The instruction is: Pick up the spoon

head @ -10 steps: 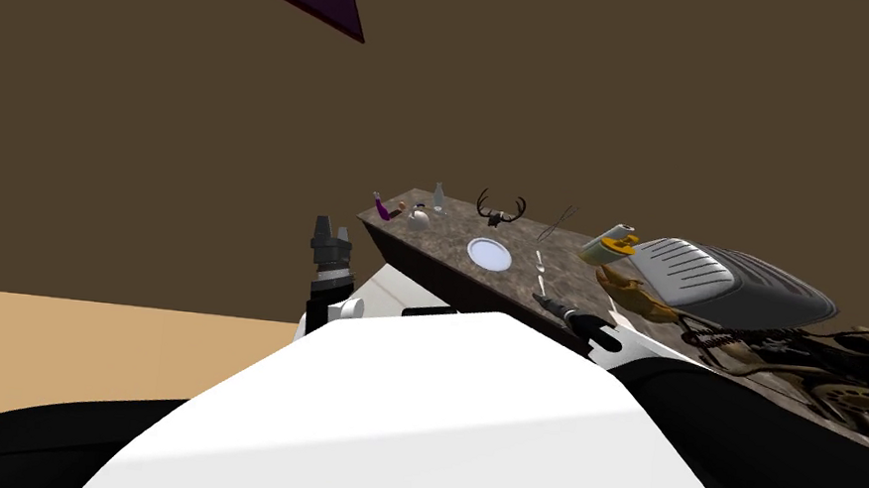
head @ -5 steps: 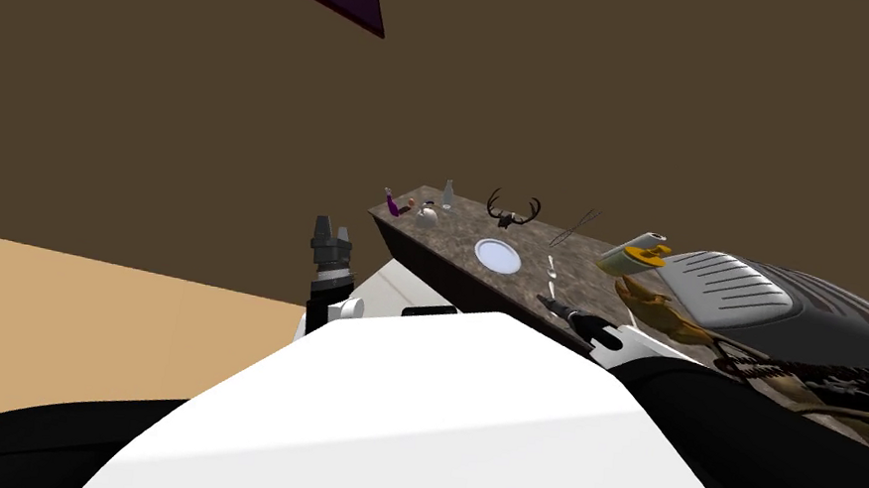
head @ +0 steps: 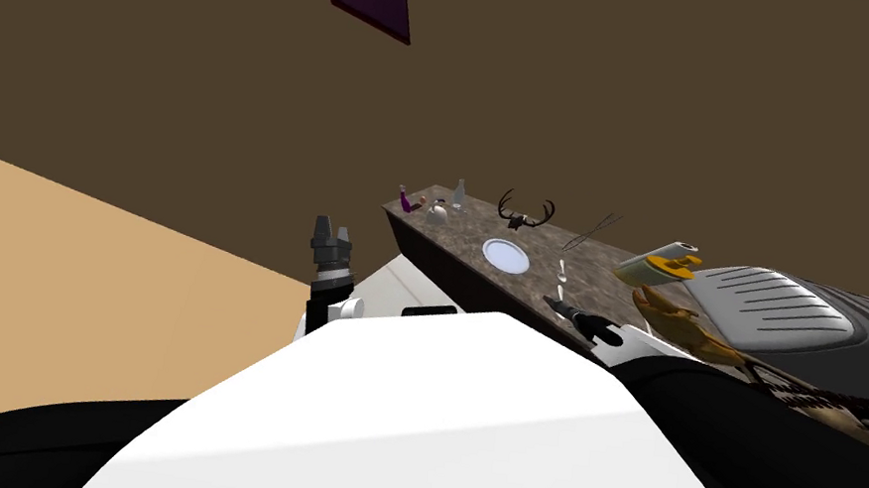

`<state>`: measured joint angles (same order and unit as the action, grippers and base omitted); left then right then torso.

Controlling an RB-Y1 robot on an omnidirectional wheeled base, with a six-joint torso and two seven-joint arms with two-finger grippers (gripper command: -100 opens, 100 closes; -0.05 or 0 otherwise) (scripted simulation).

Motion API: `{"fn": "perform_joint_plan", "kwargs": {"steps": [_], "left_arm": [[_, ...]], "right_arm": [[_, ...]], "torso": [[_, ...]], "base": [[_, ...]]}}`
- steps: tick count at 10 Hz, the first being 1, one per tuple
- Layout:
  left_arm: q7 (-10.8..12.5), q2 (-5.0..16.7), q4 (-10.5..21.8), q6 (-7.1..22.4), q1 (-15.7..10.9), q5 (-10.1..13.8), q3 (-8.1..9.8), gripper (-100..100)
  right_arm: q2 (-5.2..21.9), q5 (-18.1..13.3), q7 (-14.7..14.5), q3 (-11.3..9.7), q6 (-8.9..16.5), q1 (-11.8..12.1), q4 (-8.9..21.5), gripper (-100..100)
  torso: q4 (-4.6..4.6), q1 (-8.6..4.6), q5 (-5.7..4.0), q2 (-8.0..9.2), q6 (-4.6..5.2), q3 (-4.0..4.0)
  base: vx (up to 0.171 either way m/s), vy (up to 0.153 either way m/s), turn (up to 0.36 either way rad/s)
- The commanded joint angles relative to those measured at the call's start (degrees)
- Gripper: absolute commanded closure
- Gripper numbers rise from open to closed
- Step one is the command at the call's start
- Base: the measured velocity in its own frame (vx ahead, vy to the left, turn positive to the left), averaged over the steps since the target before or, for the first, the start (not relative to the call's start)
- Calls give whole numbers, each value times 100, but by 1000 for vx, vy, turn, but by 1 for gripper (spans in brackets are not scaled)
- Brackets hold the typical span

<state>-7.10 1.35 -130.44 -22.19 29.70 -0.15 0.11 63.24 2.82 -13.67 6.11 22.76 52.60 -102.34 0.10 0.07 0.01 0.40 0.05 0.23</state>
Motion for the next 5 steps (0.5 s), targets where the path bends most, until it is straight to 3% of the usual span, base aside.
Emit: {"fn": "perform_joint_plan", "kwargs": {"steps": [1,2,3,5], "left_arm": [[0,0,0,0,0,0,0,0],[0,0,0,0,0,0,0,0],[0,0,0,0,2,0,1,0],[0,0,0,0,2,0,1,0]], "right_arm": [[15,92,45,-34,-20,-116,237,-100],[23,67,27,-19,-22,-71,161,-100],[26,75,34,-21,-30,-77,180,100],[26,74,35,-15,-25,-76,182,100]], "torso": [[0,0,0,0,0,0],[-1,2,1,-4,2,-2],[-3,-2,0,-16,5,-8],[-8,-5,-6,-31,0,-18]], "base": [[-76,30,176],[-30,11,27],[-6,2,-7],[0,0,0]]}}
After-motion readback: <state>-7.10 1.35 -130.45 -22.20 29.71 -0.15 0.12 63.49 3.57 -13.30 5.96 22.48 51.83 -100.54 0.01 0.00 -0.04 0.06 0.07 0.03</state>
